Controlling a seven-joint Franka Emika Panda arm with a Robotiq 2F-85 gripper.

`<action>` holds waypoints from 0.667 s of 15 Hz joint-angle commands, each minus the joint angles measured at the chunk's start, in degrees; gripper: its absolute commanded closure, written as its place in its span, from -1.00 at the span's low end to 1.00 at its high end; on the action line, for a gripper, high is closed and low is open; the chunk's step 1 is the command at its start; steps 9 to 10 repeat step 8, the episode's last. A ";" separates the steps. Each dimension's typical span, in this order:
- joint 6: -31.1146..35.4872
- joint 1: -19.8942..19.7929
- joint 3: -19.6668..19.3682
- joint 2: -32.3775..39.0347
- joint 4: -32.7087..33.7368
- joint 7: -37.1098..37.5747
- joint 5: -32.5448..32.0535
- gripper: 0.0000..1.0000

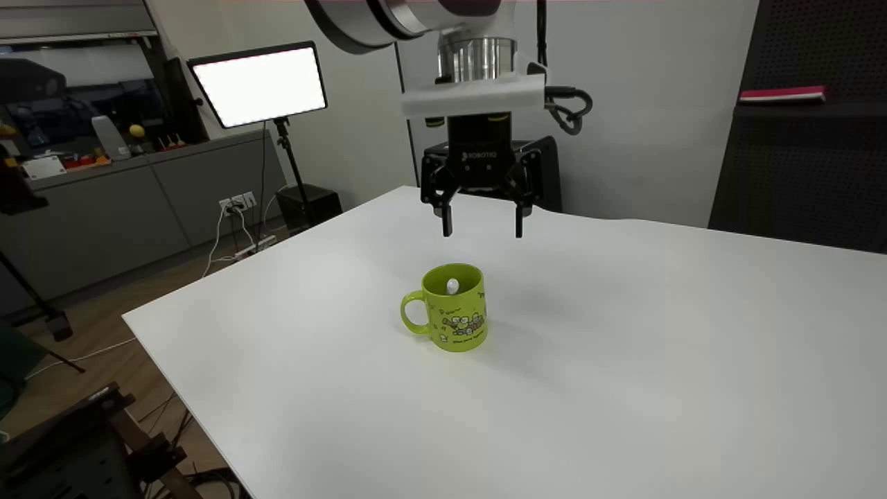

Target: Put the marker inside the mug.

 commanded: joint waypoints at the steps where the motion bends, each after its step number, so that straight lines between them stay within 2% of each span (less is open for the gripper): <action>1: 8.06 -0.63 0.08 -4.19 -6.22 5.52 4.42 -1.00; 2: 10.63 -0.68 0.04 -4.71 -7.46 6.53 5.60 -1.00; 3: 6.80 -0.58 0.09 -1.65 -3.39 2.96 3.84 -1.00; 5: 9.37 -0.65 0.08 -2.51 -5.21 4.11 4.84 -1.00; 10: 9.88 -0.62 0.05 -3.04 -5.90 4.64 4.96 -1.00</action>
